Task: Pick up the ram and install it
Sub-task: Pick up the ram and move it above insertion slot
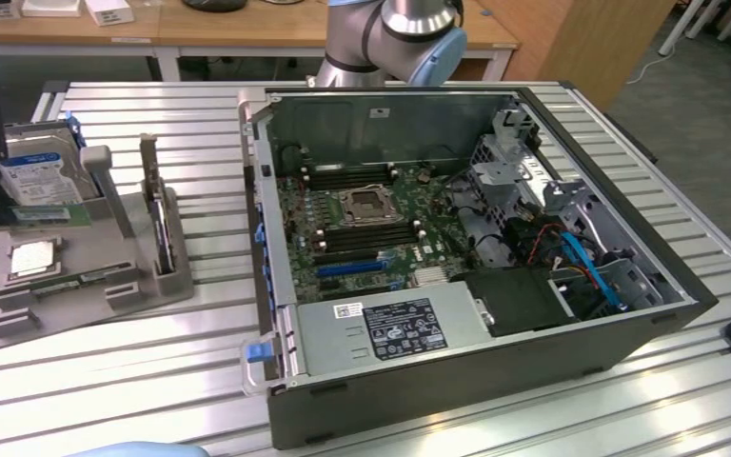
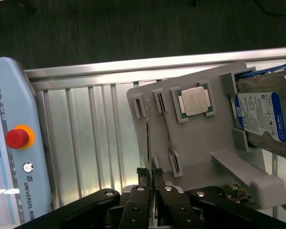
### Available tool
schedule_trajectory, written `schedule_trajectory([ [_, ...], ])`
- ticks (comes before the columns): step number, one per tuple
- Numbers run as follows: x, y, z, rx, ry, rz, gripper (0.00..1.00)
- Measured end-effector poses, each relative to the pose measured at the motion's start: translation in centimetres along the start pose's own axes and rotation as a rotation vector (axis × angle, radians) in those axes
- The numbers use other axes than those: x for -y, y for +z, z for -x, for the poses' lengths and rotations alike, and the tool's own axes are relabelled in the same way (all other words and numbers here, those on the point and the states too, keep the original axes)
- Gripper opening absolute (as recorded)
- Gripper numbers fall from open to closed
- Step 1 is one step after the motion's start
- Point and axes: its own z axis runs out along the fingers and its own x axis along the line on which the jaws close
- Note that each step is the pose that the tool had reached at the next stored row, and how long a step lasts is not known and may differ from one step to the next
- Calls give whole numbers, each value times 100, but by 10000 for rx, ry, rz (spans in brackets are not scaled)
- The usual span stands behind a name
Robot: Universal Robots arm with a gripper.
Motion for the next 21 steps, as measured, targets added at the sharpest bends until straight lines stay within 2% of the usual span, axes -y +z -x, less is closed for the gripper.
schedule_trajectory([
  [4,1,-9,-1,-69,-15,4,13],
  [6,1,-10,-1,-81,-19,1,13],
  [14,1,-11,-1,-81,-92,1,13],
  [21,2,-11,0,-63,-449,-4,13],
])
